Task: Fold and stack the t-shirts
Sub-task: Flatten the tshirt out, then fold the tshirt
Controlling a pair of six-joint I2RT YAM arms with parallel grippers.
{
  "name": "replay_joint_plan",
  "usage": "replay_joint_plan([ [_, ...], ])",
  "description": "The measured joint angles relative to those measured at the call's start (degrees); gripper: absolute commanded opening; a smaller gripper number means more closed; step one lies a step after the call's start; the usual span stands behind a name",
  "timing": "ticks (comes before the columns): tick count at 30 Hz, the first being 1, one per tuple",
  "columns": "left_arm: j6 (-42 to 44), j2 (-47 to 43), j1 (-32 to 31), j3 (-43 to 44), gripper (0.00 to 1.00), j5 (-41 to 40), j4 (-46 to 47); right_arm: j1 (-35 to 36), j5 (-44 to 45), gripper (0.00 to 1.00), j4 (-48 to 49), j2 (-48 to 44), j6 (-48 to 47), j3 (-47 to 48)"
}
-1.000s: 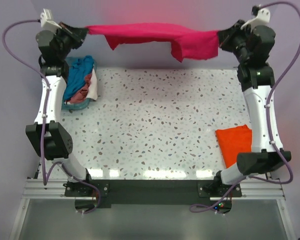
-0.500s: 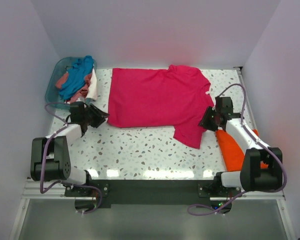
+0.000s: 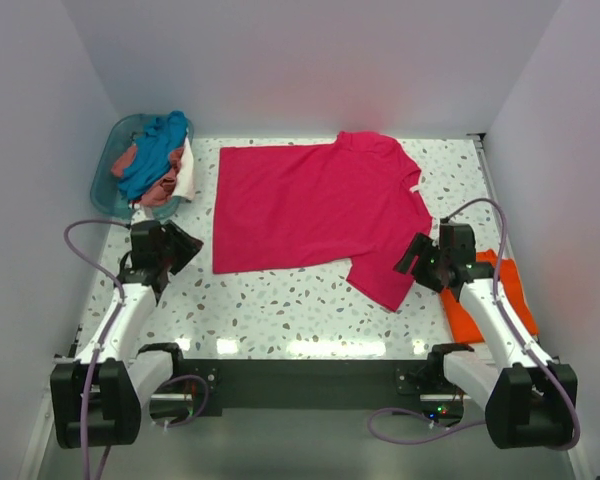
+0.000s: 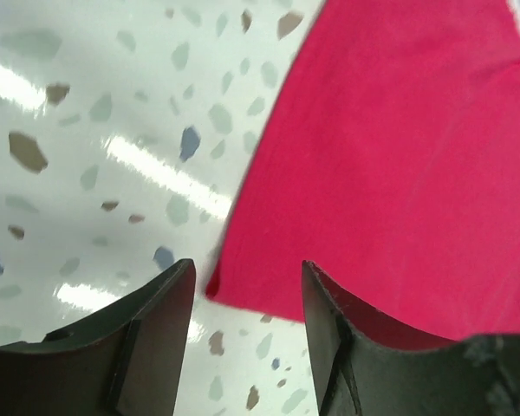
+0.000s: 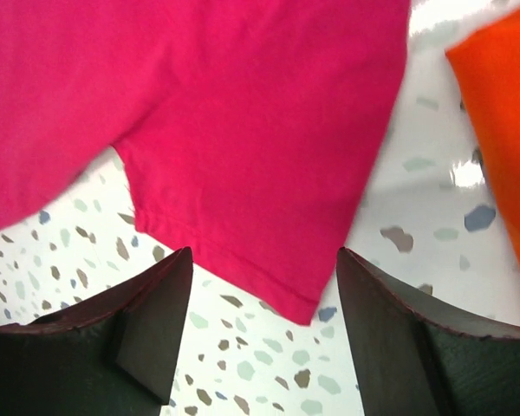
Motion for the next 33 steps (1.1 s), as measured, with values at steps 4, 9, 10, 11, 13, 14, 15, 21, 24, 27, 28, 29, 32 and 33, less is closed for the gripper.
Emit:
replay_joint_plan([
  [4, -0.5, -0.9, -2.9, -4.0, 0.53, -1.7, -2.5, 0.0, -0.1, 0.65, -1.5, -1.5, 1.5, -2.8],
  [9, -1.7, 1.6, -8.5, -6.1, 0.53, -3.1, -3.6, 1.0, -0.1, 0.61, -1.5, -1.5, 2.9, -5.4],
  [10, -2.0, 2.0, -9.0, -6.2, 0.53, -3.3, -3.5, 1.4, -0.1, 0.61, -1.4, -1.5, 3.4, -6.0],
  [11, -2.1, 2.6, -9.3, -6.2, 0.53, -3.5, -3.4, 1.9, 0.0, 0.61, -1.3, -1.5, 3.7, -6.5],
  [13, -2.4, 3.5, -9.5, -6.3, 0.53, -3.8, -2.9, 3.0, 0.0, 0.6, -1.2, -1.5, 4.6, -7.5],
  [14, -2.5, 4.1, -9.6, -6.3, 0.52, -4.1, -2.6, 3.6, 0.2, 0.61, -1.1, -1.5, 5.0, -7.8],
  [15, -2.8, 4.7, -9.6, -6.3, 0.52, -4.3, -2.4, 4.5, 0.3, 0.6, -1.0, -1.4, 5.5, -8.2],
  [21, -3.4, 7.6, -9.8, -6.4, 0.47, -4.8, -0.2, 10.6, 2.2, 0.56, 0.9, 0.9, 8.3, -8.6],
  [24, -3.4, 8.5, -10.1, -6.4, 0.46, -4.9, 1.1, 11.0, 3.4, 0.56, 1.1, 1.4, 9.1, -9.4],
  [27, -3.4, 9.1, -10.2, -6.4, 0.46, -5.0, 2.4, 11.0, 4.5, 0.56, 0.6, 1.1, 9.6, -9.7],
  [28, -3.4, 9.3, -10.2, -6.4, 0.46, -5.0, 2.7, 11.0, 4.7, 0.57, 0.2, 0.6, 9.7, -9.8],
  [29, -3.4, 9.4, -10.3, -6.4, 0.46, -5.1, 3.0, 11.0, 5.0, 0.57, -0.2, -0.2, 9.8, -10.0],
  [32, -3.3, 9.8, -10.4, -6.4, 0.46, -5.2, 3.6, 11.0, 5.9, 0.57, -1.5, -2.3, 10.1, -10.3],
  [33, -3.3, 9.9, -10.4, -6.4, 0.46, -5.2, 3.8, 11.0, 6.1, 0.58, -1.8, -2.6, 10.2, -10.3],
])
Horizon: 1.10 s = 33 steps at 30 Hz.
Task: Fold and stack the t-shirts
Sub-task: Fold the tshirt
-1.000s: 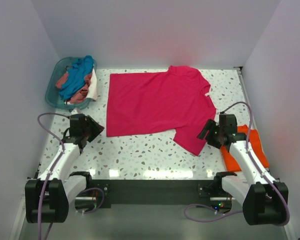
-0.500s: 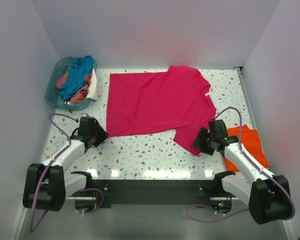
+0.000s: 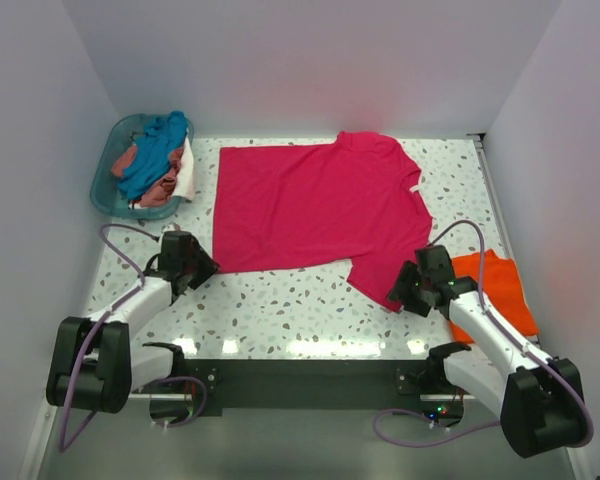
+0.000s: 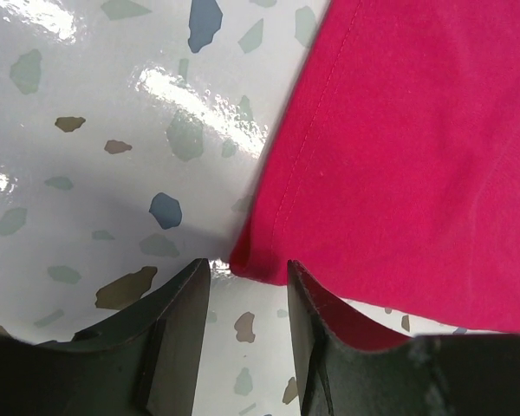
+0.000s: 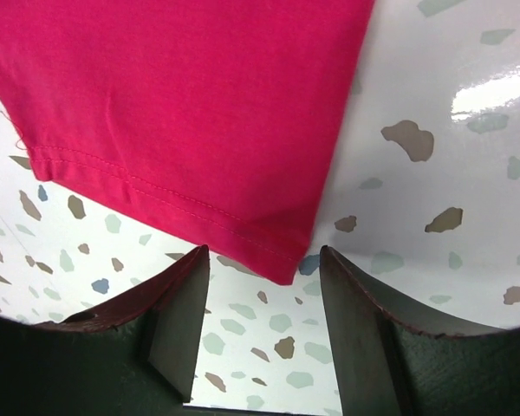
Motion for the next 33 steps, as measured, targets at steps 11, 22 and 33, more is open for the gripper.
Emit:
replay_joint_plan([
  [11, 0.3, 1.7, -0.5, 0.1, 0.23, -0.4, 1.4, 0.0, 1.5, 0.58, -4.2, -0.1, 0.2, 0.0],
  [22, 0.5, 3.7, -0.7, 0.7, 0.0, -0.2, 2.6, 0.0, 1.0, 0.25, -1.3, 4.2, 1.6, 0.4],
  [33, 0.9, 4.7, -0.8, 3.1, 0.0, -0.9, -1.4, 0.0, 1.0, 0.0, -3.0, 1.0, 2.1, 0.5],
])
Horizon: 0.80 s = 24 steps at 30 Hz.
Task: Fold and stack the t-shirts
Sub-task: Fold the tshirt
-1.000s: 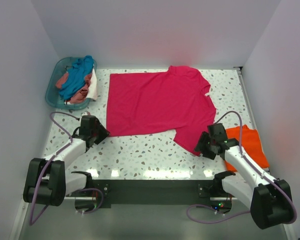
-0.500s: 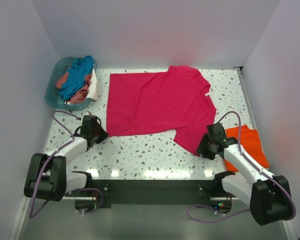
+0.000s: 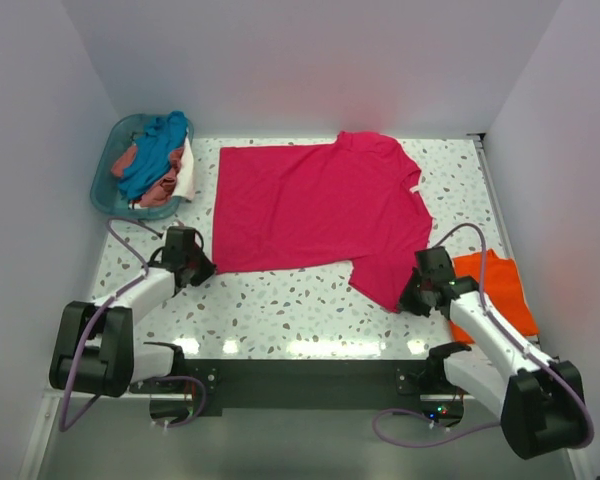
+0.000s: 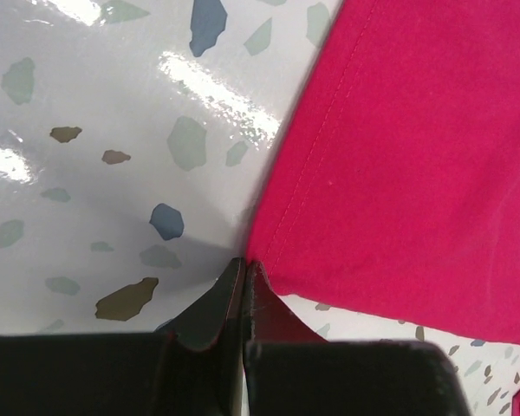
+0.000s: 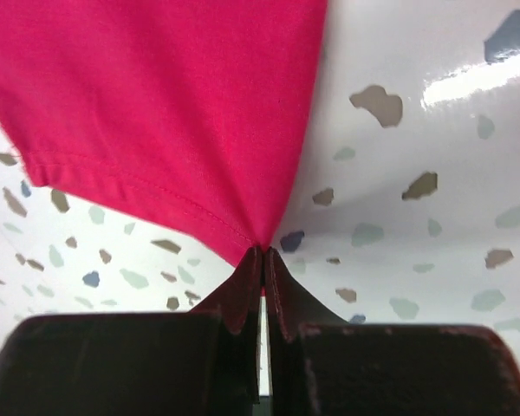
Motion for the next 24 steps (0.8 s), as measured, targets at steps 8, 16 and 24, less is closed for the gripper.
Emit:
replay_joint_plan([
  [8, 1.6, -3.8, 0.8, 1.4, 0.0, -1.7, -7.3, 0.0, -1.0, 0.0, -12.5, -15.4, -0.7, 2.3],
  [16, 4.2, -9.3, 3.7, 2.6, 0.0, -2.0, -13.2, 0.2, -2.9, 0.0, -23.6, -23.0, -0.4, 5.2],
  [24, 4.7, -3.0, 4.5, 8.7, 0.0, 1.2, -12.1, 0.2, -2.2, 0.0, -20.3, -9.2, -1.7, 15.8],
])
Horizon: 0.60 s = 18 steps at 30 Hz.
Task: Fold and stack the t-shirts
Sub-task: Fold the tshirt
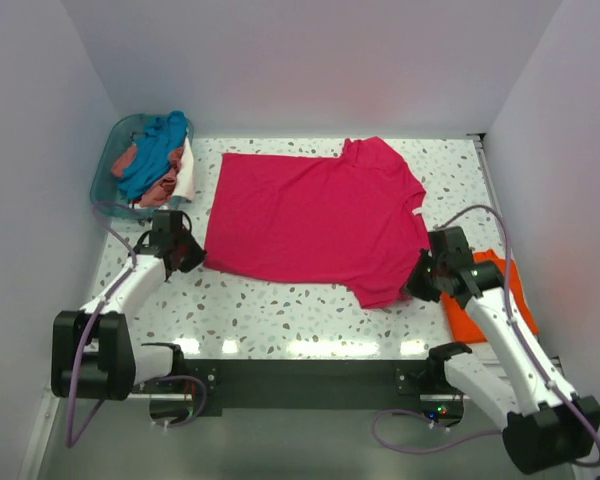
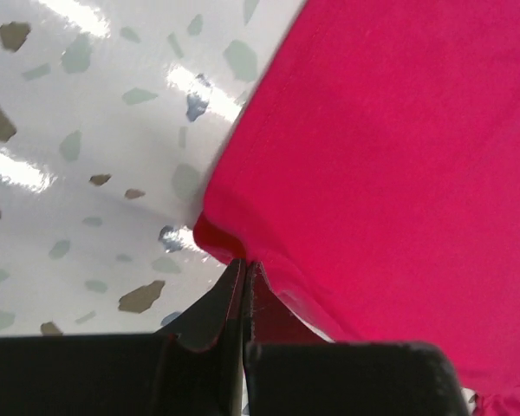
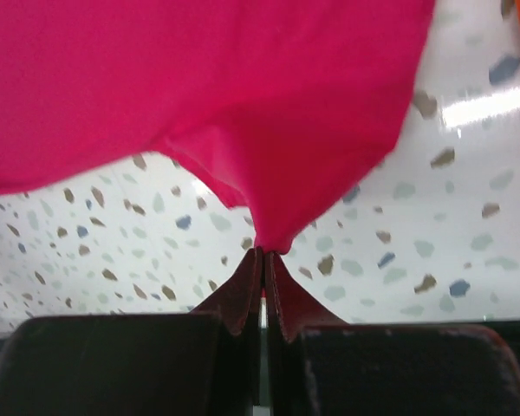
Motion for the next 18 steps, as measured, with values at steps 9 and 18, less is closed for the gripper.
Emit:
replay_joint_plan([
  [9, 0.0, 14.5, 0.0, 13.3, 0.0, 1.3, 2.8, -1.2, 2.7, 0.0, 12.6, 22.9, -4.6, 14.1],
  [18, 0.0, 22.7, 0.7, 22.5, 0.0, 1.4, 4.1, -7.0, 2.3, 0.0, 19.3, 35.5, -7.3, 23.3],
])
